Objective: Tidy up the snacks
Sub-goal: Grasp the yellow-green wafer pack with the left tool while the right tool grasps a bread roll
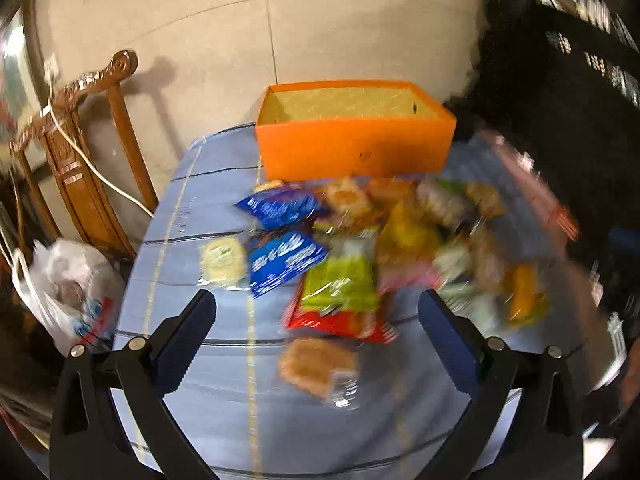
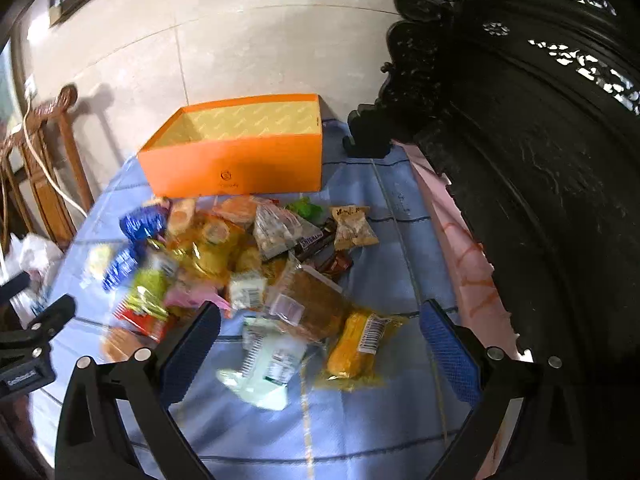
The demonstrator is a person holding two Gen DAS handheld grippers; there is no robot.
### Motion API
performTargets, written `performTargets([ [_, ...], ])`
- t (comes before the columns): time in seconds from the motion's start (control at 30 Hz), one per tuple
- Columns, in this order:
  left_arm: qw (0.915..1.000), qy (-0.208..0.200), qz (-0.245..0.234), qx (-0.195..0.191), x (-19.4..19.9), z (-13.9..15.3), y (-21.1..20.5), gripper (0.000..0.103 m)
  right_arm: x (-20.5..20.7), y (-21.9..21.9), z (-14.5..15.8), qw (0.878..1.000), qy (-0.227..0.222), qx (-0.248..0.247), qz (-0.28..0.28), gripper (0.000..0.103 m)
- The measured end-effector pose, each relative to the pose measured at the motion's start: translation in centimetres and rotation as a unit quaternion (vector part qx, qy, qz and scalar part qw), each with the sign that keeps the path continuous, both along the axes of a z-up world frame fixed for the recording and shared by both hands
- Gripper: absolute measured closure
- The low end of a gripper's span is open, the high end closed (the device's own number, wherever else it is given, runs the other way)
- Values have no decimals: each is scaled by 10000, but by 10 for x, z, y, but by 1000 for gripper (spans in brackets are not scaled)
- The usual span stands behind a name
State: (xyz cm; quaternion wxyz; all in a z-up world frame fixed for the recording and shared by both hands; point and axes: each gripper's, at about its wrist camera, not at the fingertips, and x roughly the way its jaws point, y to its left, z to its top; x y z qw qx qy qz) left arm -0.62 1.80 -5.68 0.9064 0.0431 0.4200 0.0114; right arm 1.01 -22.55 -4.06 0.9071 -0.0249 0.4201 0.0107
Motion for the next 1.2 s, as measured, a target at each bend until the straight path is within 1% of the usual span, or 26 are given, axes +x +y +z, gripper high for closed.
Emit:
performTargets([
  [0.03,9999,24,-72,108,-6,-15,2,4,-1,-3,-16,10000,23,-42,-16,4],
  [0.07,9997,59,-98,210,-11,-29,4,4,0,-7,-32,9998,164,-62,-91,4],
  [0.1,9994,57,-97,316,-15,-41,5,4,2,-12,-53,9991,393,-5,-180,4],
  [0.13,9989,4,-49,459,-19,-56,8,4,3,-16,-68,9984,498,80,-255,4],
  [0.2,9985,-26,-111,543,-20,-75,12,4,7,-24,-90,9971,583,117,-477,4],
  [0.23,9982,95,-135,569,-17,-87,14,4,11,-27,-100,9966,594,180,-540,4],
  [0.3,9993,186,-177,259,-11,-99,17,4,18,-30,-105,9956,623,331,-624,4],
  [0.33,9998,135,-165,-27,-8,-101,19,4,22,-28,-102,9957,493,549,-563,4],
  [0.37,9995,85,-185,-227,-3,-102,20,4,26,-25,-98,9963,355,592,-515,4],
  [0.4,9994,-20,-155,-295,4,-102,18,4,32,-21,-96,9972,237,522,-472,4],
  [0.47,9990,-171,-180,-371,17,-100,11,4,55,-10,-100,9984,232,334,-394,4],
  [0.5,9982,-248,-309,-451,29,-99,5,4,69,-6,-104,9981,320,372,-379,4],
  [0.57,9981,-331,-351,-381,44,-103,-4,4,83,-9,-112,9966,400,581,-431,4],
  [0.63,9986,-112,-431,-268,68,-114,-15,4,93,-15,-121,9915,605,1055,-457,4],
  [0.7,9983,91,-488,-320,86,-122,-19,4,94,-19,-124,9892,631,1245,-453,4],
  [0.73,9981,111,-480,-370,91,-124,-20,4,93,-20,-122,9888,653,1287,-371,16],
  [0.77,9978,144,-450,-454,98,-126,-19,4,92,-21,-119,9883,664,1329,-342,19],
  [0.8,9971,362,-430,-515,106,-130,-19,7,90,-23,-117,9872,704,1387,-352,24],
  [0.83,9955,591,-441,-598,113,-135,-18,24,88,-23,-116,9857,739,1478,-328,28],
  [0.87,9932,809,-376,-743,121,-139,-14,28,87,-25,-117,9843,806,1540,-322,29],
  [0.9,9925,835,-306,-841,126,-138,-10,28,85,-27,-116,9829,871,1588,-328,32],
  [0.93,9915,913,-288,-883,130,-138,-9,29,82,-29,-114,9817,882,1646,-369,43],
  [0.97,9907,974,-289,-901,132,-138,-8,29,79,-31,-112,9811,882,1671,-422,47],
  [1.0,9903,1006,-294,-912,134,-136,-7,29,76,-33,-109,9798,899,1734,-440,56],
  [1.13,9892,954,-280,-1082,130,-128,-2,31,62,-31,-100,9847,940,1404,-426,60],
  [1.2,9879,965,-319,-1170,127,-124,-2,32,58,-36,-102,9801,997,1647,-486,60],
])
